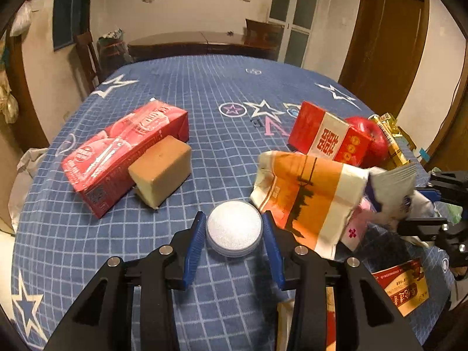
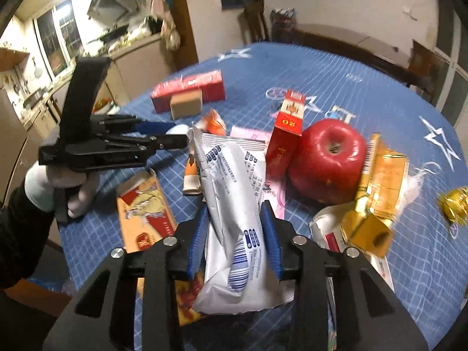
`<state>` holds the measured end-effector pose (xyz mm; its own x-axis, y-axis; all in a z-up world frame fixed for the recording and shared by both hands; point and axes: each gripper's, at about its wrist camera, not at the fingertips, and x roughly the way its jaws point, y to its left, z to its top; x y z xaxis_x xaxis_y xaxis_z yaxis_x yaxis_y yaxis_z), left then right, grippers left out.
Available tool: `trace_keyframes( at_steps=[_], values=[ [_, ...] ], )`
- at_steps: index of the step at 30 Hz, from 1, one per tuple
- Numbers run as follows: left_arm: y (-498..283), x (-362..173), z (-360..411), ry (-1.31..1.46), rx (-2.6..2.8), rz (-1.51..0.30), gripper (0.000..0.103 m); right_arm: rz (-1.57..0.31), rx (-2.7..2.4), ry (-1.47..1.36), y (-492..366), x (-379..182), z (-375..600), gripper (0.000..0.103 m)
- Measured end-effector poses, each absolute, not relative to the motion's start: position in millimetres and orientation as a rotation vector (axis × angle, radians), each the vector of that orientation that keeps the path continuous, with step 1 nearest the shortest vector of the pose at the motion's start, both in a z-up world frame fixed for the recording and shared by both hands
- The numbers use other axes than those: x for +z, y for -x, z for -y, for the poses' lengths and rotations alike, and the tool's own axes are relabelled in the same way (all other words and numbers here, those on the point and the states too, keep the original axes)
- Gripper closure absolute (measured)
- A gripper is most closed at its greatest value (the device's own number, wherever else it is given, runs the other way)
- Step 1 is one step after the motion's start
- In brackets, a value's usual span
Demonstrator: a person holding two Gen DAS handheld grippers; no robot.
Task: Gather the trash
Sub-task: 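Grasp the white round lid with the left gripper while the right grasps the white-blue snack bag, then carry the white lid and snack bag with both grippers over the green bin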
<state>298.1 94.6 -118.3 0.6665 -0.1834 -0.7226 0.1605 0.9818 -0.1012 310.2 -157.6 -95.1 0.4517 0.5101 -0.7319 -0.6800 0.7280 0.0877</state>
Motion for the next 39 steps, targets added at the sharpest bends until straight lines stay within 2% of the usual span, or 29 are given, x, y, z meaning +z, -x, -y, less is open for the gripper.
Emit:
trace_keyframes(
  at_steps=[9, 20, 31, 39],
  values=[
    [-247.1, -81.2, -81.4, 0.055, -0.148, -0.667, 0.062, -0.646, 0.628, 0.078, -262.3, -69.5, 196.3, 0.071],
    [-182.1, -24.0, -3.3, 0.061, -0.237, -0.489, 0.062, -0.444, 0.417, 0.050, -212.5, -40.2, 233.6, 0.070],
    [-162.3, 16.8, 92.3, 0.023, -0.360, -0.392, 0.062, -0.379, 0.265, 0.021, -196.2, -21.5, 297.6, 0.071],
    [-150.6, 25.0, 141.3, -0.006, -0.405, -0.380, 0.062, -0.360, 0.188, 0.021, -189.6, -16.0, 333.7, 0.071]
  ],
)
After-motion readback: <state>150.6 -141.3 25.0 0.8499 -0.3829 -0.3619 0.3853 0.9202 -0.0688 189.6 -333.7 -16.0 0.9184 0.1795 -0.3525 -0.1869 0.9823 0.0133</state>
